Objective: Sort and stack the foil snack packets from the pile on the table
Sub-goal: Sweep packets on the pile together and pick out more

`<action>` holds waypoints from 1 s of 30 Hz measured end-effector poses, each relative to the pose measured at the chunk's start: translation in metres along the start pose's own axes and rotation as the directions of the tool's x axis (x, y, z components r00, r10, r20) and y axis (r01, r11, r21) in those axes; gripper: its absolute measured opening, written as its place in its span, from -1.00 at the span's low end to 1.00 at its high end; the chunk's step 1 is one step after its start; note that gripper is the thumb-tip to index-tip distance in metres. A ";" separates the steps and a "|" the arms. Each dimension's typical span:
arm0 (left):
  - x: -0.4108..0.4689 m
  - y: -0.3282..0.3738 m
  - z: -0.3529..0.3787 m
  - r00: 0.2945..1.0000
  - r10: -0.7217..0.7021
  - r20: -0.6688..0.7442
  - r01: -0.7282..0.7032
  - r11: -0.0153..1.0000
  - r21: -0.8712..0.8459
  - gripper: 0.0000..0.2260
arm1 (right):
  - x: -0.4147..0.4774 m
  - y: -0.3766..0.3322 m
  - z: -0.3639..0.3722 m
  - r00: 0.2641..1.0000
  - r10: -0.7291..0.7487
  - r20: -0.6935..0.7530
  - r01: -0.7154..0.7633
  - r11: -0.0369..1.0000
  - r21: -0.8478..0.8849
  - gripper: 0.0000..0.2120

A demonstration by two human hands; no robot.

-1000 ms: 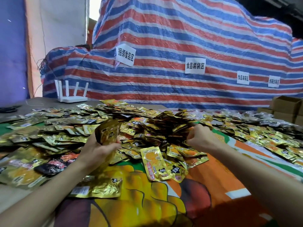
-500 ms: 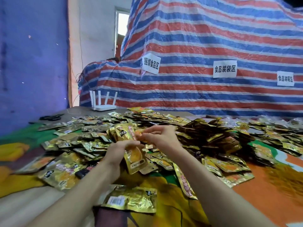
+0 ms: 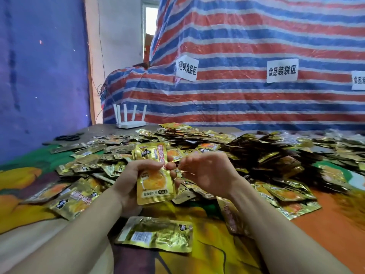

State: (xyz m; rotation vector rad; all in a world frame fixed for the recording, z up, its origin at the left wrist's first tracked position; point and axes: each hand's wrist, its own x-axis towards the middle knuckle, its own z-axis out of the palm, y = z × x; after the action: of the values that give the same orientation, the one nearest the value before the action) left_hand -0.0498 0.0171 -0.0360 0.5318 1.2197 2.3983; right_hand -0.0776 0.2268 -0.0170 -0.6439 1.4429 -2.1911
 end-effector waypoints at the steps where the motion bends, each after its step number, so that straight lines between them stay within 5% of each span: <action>1: 0.000 0.000 0.001 1.000 0.002 0.025 -0.002 1.000 -0.011 -0.75 | -0.001 -0.002 0.001 0.999 -0.036 0.033 0.034 0.997 0.063 -0.95; 8: 0.000 -0.002 0.009 0.990 0.019 0.137 -0.009 0.997 -0.074 -0.75 | -0.005 -0.003 0.007 0.987 -0.160 0.022 0.146 0.940 0.309 -0.76; 13: 0.005 -0.003 0.005 0.984 0.040 -0.172 -0.038 0.999 0.020 -0.57 | 0.001 0.001 0.013 0.986 -0.160 -0.056 0.167 0.973 0.160 -0.61; 17: 0.011 0.000 -0.007 0.875 0.194 -0.444 -0.243 0.968 -0.055 -0.78 | 0.002 0.007 0.013 0.968 -0.193 -0.163 0.182 0.980 -0.077 -0.48; 23: 0.013 0.005 -0.007 0.810 0.314 -0.496 -0.372 0.928 -0.020 -0.83 | 0.007 0.030 0.038 0.952 -0.168 -0.255 0.099 0.960 -0.263 -0.40; 30: 0.016 -0.004 0.005 0.730 0.351 -0.586 -0.285 0.936 0.207 -0.88 | 0.005 0.039 0.055 0.942 -0.240 -0.233 0.164 0.938 -0.305 -0.39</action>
State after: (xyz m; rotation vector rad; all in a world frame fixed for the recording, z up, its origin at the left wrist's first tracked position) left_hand -0.0599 0.0303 -0.0339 -0.0578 1.6303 2.9491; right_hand -0.0451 0.1701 -0.0335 -0.6345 1.9329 -2.3202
